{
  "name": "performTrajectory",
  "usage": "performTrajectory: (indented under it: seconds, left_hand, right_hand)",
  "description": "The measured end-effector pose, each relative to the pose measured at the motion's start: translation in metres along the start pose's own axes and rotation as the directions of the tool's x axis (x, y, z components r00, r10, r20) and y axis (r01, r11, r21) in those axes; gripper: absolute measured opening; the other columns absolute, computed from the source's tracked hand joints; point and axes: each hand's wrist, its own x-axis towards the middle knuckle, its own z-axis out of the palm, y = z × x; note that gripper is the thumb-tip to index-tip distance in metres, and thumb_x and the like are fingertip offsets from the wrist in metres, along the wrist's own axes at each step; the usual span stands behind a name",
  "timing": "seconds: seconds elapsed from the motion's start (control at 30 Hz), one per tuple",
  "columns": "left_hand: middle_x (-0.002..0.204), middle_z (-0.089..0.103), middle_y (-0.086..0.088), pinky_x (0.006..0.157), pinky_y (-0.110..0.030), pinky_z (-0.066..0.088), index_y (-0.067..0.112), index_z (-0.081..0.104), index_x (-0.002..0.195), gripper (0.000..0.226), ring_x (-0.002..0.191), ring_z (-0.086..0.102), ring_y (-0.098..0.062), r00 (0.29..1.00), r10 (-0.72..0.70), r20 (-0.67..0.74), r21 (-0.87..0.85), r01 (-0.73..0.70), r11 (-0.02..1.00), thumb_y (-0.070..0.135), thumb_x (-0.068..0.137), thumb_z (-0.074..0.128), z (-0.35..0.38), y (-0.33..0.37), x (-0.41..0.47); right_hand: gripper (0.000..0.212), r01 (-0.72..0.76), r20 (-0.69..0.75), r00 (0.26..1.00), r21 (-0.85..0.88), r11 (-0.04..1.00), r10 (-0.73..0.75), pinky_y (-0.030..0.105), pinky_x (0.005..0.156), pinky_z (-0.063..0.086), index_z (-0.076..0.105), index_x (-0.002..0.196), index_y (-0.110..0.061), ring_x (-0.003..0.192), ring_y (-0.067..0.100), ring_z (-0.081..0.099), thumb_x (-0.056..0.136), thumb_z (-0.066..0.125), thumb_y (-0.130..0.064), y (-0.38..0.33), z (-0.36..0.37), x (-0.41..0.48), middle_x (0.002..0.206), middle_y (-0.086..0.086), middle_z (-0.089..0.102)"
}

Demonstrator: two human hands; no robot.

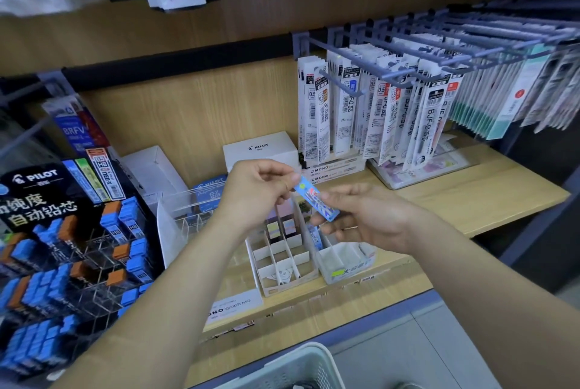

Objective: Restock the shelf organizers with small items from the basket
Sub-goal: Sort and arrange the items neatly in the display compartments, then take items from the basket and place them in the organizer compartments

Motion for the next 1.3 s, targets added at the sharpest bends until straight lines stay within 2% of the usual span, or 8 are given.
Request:
performTrajectory:
  seconds: [0.17, 0.27, 0.37, 0.5, 0.83, 1.07, 1.2, 1.3]
  left_hand:
    - [0.057, 0.066, 0.003, 0.057, -0.019, 0.053, 0.013, 0.072, 0.079, 0.008, 0.052, 0.06, -0.006, 0.998, 0.031, -0.05, -0.002, -0.031, 1.0, 0.005, 0.083, 0.07, 0.002, -0.007, -0.001]
    - [0.063, 0.067, 0.007, 0.065, -0.024, 0.054, 0.022, 0.071, 0.074, 0.015, 0.057, 0.06, -0.006, 0.985, 0.136, -0.109, 0.22, -0.109, 0.969, 0.01, 0.082, 0.073, 0.006, -0.013, 0.003]
    - [0.07, 0.069, 0.011, 0.07, -0.025, 0.055, 0.02, 0.074, 0.078, 0.006, 0.065, 0.063, -0.006, 0.983, 0.168, -0.074, 0.36, -0.131, 0.924, 0.014, 0.082, 0.074, 0.014, -0.021, 0.002]
    - [0.074, 0.07, 0.01, 0.07, -0.02, 0.052, 0.021, 0.075, 0.084, 0.004, 0.068, 0.065, -0.007, 0.986, 0.166, 0.008, 0.525, -0.146, 0.838, 0.019, 0.083, 0.071, 0.027, -0.034, -0.005]
    - [0.094, 0.061, -0.001, 0.073, -0.027, 0.042, 0.017, 0.072, 0.093, 0.012, 0.09, 0.056, -0.019, 0.954, 0.242, 0.179, 0.771, -0.289, 0.567, 0.025, 0.089, 0.064, 0.048, -0.058, -0.01]
    - [0.095, 0.053, 0.002, 0.069, -0.023, 0.037, 0.017, 0.069, 0.096, 0.012, 0.081, 0.057, -0.018, 0.962, 0.262, 0.076, 0.757, -0.227, 0.613, 0.016, 0.087, 0.062, 0.046, -0.058, -0.01]
    - [0.078, 0.06, 0.009, 0.069, -0.022, 0.041, 0.023, 0.071, 0.092, 0.014, 0.074, 0.055, -0.011, 0.966, 0.251, 0.068, 0.73, -0.22, 0.648, 0.017, 0.085, 0.06, 0.028, -0.033, -0.028]
    - [0.07, 0.062, 0.012, 0.07, -0.022, 0.046, 0.024, 0.072, 0.085, 0.017, 0.072, 0.058, -0.009, 0.97, 0.118, 0.211, 0.734, -0.237, 0.636, 0.013, 0.081, 0.06, 0.001, -0.013, -0.057]
  right_hand:
    - [0.015, -0.023, -0.054, 0.998, -0.194, 0.981, 0.012, 0.019, 0.052, 0.046, 0.069, 0.103, -0.01, 0.064, 0.015, 0.065, 0.097, 0.057, -0.017, -0.003, -0.003, -0.005, 0.085, 0.008, 0.074]
    - [0.015, -0.048, -0.252, 0.967, -0.307, 0.95, -0.033, 0.017, 0.044, 0.035, 0.068, 0.1, -0.009, 0.05, 0.012, 0.057, 0.097, 0.056, -0.017, -0.002, -0.009, -0.006, 0.075, 0.007, 0.071]
    - [0.016, -0.002, -0.438, 0.893, -0.24, 0.971, -0.106, 0.019, 0.042, 0.029, 0.068, 0.093, -0.007, 0.041, 0.011, 0.05, 0.095, 0.053, -0.011, 0.001, -0.022, -0.006, 0.064, 0.006, 0.065]
    - [0.015, 0.018, -0.516, 0.849, -0.185, 0.983, -0.113, 0.021, 0.042, 0.028, 0.068, 0.093, -0.004, 0.045, 0.014, 0.047, 0.093, 0.053, -0.009, 0.003, -0.033, -0.007, 0.063, 0.006, 0.061]
    - [0.014, -0.013, -0.458, 0.885, -0.206, 0.979, -0.085, 0.023, 0.046, 0.031, 0.067, 0.092, -0.004, 0.044, 0.012, 0.048, 0.093, 0.054, -0.009, 0.015, -0.031, -0.007, 0.062, 0.005, 0.06]
    - [0.015, -0.028, -0.415, 0.904, -0.295, 0.955, -0.102, 0.023, 0.046, 0.031, 0.068, 0.088, -0.006, 0.043, 0.01, 0.05, 0.094, 0.054, -0.009, 0.014, -0.03, -0.011, 0.064, 0.005, 0.06]
    - [0.017, 0.0, -0.22, 0.968, -0.474, 0.881, -0.118, 0.022, 0.049, 0.036, 0.07, 0.093, -0.007, 0.053, 0.012, 0.056, 0.095, 0.055, -0.014, 0.007, -0.012, -0.023, 0.068, 0.004, 0.064]
    - [0.02, 0.017, -0.019, 0.999, -0.628, 0.778, -0.037, 0.021, 0.05, 0.038, 0.07, 0.093, -0.009, 0.056, 0.011, 0.058, 0.097, 0.053, -0.017, 0.012, 0.014, -0.036, 0.072, 0.002, 0.065]
